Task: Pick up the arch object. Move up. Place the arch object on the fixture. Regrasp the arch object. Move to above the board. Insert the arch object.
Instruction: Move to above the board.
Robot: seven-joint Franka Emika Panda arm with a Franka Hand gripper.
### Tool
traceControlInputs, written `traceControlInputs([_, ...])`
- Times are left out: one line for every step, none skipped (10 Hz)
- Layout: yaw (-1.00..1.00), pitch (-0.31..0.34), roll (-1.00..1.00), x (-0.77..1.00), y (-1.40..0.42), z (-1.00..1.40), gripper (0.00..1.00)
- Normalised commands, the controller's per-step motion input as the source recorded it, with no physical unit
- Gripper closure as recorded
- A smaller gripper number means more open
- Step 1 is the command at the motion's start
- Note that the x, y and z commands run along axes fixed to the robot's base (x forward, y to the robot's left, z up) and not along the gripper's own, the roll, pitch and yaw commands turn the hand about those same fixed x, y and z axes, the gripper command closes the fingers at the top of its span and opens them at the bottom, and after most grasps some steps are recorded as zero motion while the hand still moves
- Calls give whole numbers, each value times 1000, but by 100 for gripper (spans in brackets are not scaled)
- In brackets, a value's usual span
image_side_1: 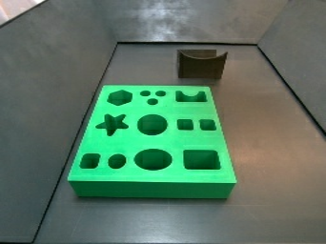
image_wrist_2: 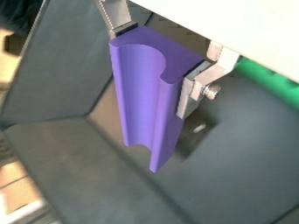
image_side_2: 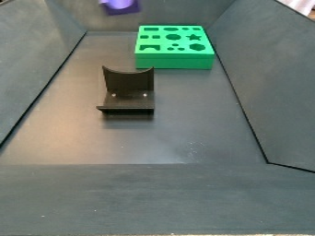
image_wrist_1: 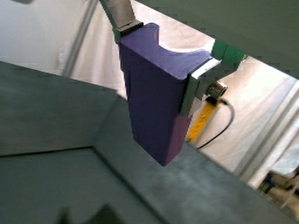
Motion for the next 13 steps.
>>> traceControlInputs([-31,-88,-1000,-664,-1000,131,100])
traceControlInputs([-37,-96,-1000,-673,-1000,137,100])
traceControlInputs([-42,-104,-1000,-695,-1000,144,100])
traceControlInputs([-46,-107,-1000,-715,-1000,134,100])
traceControlInputs([-56,-115,-1000,-761,-1000,149,100])
traceControlInputs([-60,-123,-1000,-796,-1000,150,100])
traceControlInputs([-63,-138,-1000,-588,-667,95,100])
traceControlInputs([-66,-140,-1000,-323,-292,41,100])
traceControlInputs([-63,-132,-974,-185,-114,22,100])
traceControlInputs([-49,-97,-748,-122,-50,9,100])
traceControlInputs([-28,-71,-452,-88,-27,9,100])
traceControlInputs([-21,-57,-298,-64,-12,5,100])
traceControlInputs([-16,-42,-206,-46,3,2,100])
